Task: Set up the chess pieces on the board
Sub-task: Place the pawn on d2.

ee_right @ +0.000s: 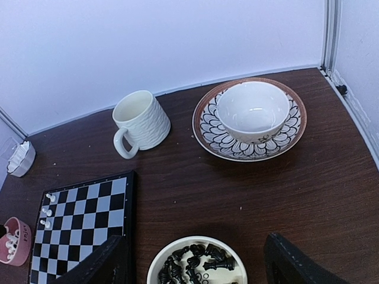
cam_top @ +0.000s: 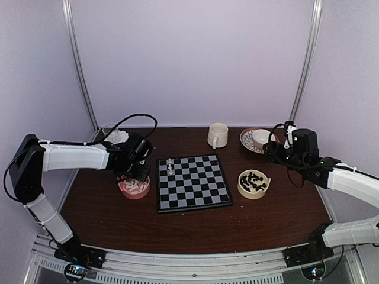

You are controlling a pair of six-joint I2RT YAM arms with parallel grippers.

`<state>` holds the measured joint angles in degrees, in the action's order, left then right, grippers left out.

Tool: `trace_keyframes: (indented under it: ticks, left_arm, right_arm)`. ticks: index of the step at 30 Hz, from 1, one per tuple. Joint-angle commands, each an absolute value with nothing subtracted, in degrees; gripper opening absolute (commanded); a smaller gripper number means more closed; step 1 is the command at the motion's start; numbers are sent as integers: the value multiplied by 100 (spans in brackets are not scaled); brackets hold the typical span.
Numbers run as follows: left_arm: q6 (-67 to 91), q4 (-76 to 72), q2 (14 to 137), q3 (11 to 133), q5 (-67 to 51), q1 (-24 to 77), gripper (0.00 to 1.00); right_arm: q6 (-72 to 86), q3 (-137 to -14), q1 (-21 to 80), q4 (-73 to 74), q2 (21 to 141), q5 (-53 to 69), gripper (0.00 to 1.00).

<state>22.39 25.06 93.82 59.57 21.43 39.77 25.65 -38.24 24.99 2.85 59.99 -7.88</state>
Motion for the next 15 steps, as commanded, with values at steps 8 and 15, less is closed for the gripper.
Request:
trace_keyframes:
  ticks: [8, 15]
  left_arm:
    - [1919, 1597, 9220, 5661, 722, 3946, 3]
    - [1890, 1425, 9526, 5767, 72, 3964, 3]
  right_arm:
    - [2065, -4366, 3178, 138, 7024, -222, 82]
    - [1675, -4741, 3724, 220, 7595, -338, 81]
